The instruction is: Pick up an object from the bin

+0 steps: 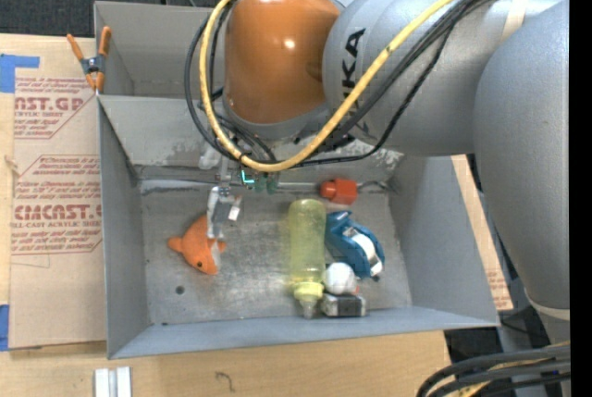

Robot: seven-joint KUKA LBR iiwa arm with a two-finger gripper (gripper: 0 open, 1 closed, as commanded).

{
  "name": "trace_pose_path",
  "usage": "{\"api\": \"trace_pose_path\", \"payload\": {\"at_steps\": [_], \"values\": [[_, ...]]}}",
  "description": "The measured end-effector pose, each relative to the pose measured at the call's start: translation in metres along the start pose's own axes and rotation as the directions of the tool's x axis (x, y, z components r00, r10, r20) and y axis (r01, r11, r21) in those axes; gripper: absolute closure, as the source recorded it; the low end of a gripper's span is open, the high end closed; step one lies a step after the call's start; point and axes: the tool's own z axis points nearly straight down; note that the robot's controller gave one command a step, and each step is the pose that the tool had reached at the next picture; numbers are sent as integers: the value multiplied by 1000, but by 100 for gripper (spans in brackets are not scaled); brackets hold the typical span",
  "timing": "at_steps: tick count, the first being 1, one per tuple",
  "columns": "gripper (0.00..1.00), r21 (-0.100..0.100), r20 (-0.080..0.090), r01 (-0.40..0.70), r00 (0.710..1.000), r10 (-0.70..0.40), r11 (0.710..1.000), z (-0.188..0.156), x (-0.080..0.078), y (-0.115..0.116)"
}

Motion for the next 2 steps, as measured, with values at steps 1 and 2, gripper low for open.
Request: {"api": "trace_pose_path", "payload": {"at_steps": [1,2], "values": [[0,-1,7,-2,1000,2,1000,-4,-2,-1],[0,-2,14,68,998,-68,998,24,2,-7]]}}
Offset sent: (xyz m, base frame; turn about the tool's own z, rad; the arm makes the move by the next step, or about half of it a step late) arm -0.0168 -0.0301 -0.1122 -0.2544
